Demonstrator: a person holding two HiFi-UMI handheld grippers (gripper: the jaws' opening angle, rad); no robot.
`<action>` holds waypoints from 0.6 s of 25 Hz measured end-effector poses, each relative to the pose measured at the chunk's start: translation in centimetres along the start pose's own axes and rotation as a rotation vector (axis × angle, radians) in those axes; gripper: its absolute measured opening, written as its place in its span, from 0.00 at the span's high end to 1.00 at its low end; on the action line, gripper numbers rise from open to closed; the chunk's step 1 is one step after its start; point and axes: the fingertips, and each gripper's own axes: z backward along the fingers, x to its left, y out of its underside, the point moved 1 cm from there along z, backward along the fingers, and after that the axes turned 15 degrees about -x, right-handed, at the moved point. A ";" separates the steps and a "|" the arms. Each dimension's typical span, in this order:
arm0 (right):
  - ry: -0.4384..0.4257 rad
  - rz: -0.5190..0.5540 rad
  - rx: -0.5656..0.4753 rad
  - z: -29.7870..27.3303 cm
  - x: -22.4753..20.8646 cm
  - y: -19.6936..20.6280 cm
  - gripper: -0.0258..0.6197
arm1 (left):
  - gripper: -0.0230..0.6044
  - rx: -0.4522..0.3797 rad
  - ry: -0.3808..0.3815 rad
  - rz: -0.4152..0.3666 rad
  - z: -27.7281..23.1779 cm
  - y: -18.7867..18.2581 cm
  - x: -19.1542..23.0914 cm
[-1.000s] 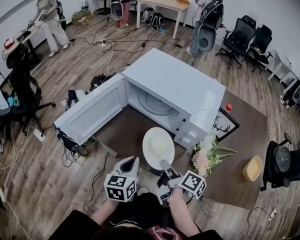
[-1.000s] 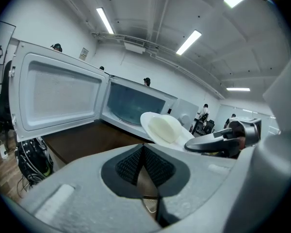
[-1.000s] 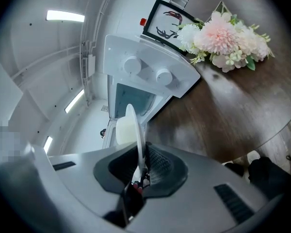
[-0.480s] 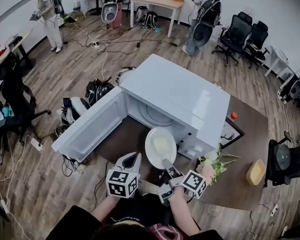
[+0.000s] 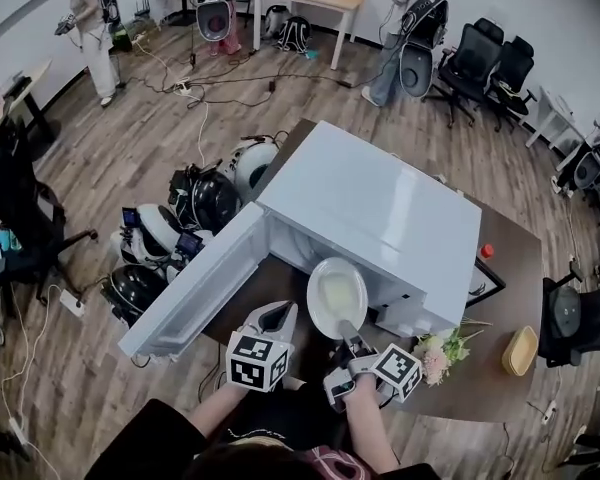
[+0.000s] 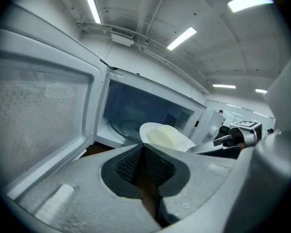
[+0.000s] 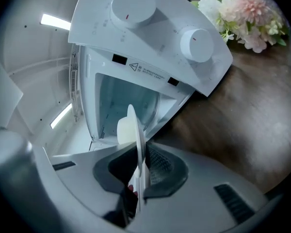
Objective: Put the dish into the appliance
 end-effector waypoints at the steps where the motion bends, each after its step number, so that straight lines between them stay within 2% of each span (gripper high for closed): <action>1: 0.010 -0.004 -0.011 -0.4 0.0 0.1 0.89 | 0.95 0.007 0.002 -0.002 -0.2 -0.1 0.4; 7: 0.076 -0.060 -0.075 -3.4 -0.5 0.6 0.89 | 0.95 0.014 0.078 0.021 -1.9 -0.6 2.0; 15: 0.127 -0.122 -0.120 -5.2 -0.7 0.6 0.88 | 0.95 0.035 0.143 0.006 -2.9 -0.9 1.7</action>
